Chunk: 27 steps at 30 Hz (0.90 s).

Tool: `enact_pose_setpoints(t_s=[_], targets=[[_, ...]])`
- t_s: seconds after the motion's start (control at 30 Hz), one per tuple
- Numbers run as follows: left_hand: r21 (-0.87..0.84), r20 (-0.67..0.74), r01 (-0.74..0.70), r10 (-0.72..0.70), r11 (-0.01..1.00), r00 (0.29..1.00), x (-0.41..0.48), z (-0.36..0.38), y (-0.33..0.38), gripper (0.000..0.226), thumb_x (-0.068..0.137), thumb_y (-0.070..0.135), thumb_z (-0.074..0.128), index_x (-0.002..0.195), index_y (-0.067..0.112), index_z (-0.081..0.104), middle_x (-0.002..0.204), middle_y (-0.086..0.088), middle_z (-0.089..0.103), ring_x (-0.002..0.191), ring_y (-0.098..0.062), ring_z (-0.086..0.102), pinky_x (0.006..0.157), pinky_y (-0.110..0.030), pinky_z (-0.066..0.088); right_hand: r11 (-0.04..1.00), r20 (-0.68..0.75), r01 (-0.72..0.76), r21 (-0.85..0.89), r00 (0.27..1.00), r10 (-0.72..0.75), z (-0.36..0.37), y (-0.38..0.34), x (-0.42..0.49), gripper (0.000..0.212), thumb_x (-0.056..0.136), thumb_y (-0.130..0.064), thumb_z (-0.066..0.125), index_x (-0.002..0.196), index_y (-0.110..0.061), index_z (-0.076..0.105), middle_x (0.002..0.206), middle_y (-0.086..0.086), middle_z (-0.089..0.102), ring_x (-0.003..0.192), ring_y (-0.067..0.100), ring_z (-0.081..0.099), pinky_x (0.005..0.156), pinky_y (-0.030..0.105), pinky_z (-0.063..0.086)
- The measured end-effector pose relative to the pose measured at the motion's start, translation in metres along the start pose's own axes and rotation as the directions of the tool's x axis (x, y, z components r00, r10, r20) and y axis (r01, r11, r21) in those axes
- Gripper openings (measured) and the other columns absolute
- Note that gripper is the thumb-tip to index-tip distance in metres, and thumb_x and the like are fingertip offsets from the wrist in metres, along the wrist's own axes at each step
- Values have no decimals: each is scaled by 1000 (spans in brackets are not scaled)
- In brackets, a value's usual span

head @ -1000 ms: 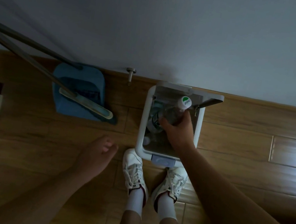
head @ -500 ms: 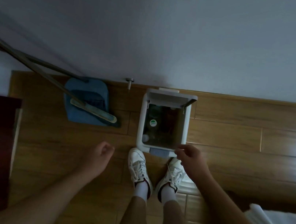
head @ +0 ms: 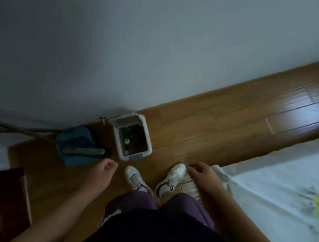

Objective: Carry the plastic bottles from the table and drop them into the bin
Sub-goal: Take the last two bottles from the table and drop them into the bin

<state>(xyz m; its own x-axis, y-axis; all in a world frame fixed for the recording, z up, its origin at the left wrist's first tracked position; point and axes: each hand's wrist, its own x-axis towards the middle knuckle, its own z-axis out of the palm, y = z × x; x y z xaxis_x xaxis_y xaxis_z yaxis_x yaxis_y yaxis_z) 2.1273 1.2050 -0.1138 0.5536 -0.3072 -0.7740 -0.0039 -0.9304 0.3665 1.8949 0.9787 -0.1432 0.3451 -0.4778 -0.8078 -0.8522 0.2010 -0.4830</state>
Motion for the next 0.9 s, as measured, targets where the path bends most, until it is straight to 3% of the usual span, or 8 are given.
enact_pose_setpoints(t_s=[0.1, 0.23, 0.37, 0.5, 0.7, 0.9], targets=[[7, -2, -91, 91, 996, 996, -14, 8, 44, 24, 101, 44, 44, 108, 30, 62, 108, 4, 63, 99, -15, 59, 83, -37, 50, 997, -90, 34, 67, 996, -28, -43, 14, -27, 30, 95, -34, 59, 119, -18, 66, 105, -3, 67, 93, 10, 63, 80, 27, 49], [87, 62, -204, 199, 975, 978, -18, 17, 101, 21, 103, 40, 43, 109, 28, 59, 106, 7, 60, 98, -13, 57, 79, -32, 44, 977, -190, 58, 207, 982, -18, -90, 42, -53, 30, 95, -40, 57, 119, -23, 64, 113, -3, 69, 101, 11, 65, 94, 40, 55], [196, 126, -246, 225, 949, 966, -3, 21, 148, 17, 103, 37, 44, 106, 28, 57, 104, 3, 59, 98, -16, 56, 80, -31, 42, 933, -316, 49, 356, 946, 71, -122, 66, -72, 26, 97, -34, 56, 119, -22, 62, 109, -1, 69, 99, 15, 67, 92, 43, 56], [109, 116, -225, 212, 968, 970, 29, 25, 189, 23, 99, 34, 51, 91, 18, 66, 92, -8, 67, 88, -30, 65, 80, -39, 50, 896, -376, 34, 442, 914, 151, -143, 84, -72, 16, 96, -30, 56, 111, -24, 61, 103, -2, 69, 95, 15, 68, 88, 41, 57], [117, 111, -191, 179, 975, 978, 107, 43, 271, 26, 102, 17, 52, 101, -3, 68, 82, -15, 71, 69, -30, 64, 61, -36, 50, 811, -362, -75, 580, 868, 339, -175, 100, -42, 15, 95, -25, 57, 107, -18, 64, 98, 1, 70, 88, 15, 68, 78, 34, 56], [192, 238, -317, 269, 929, 933, 156, 72, 414, 25, 100, 19, 52, 91, 2, 67, 81, -17, 72, 65, -28, 62, 55, -28, 40, 676, -371, -106, 730, 769, 521, -226, 91, -5, 18, 93, -22, 58, 107, -12, 66, 94, 5, 72, 83, 19, 70, 74, 35, 54]])
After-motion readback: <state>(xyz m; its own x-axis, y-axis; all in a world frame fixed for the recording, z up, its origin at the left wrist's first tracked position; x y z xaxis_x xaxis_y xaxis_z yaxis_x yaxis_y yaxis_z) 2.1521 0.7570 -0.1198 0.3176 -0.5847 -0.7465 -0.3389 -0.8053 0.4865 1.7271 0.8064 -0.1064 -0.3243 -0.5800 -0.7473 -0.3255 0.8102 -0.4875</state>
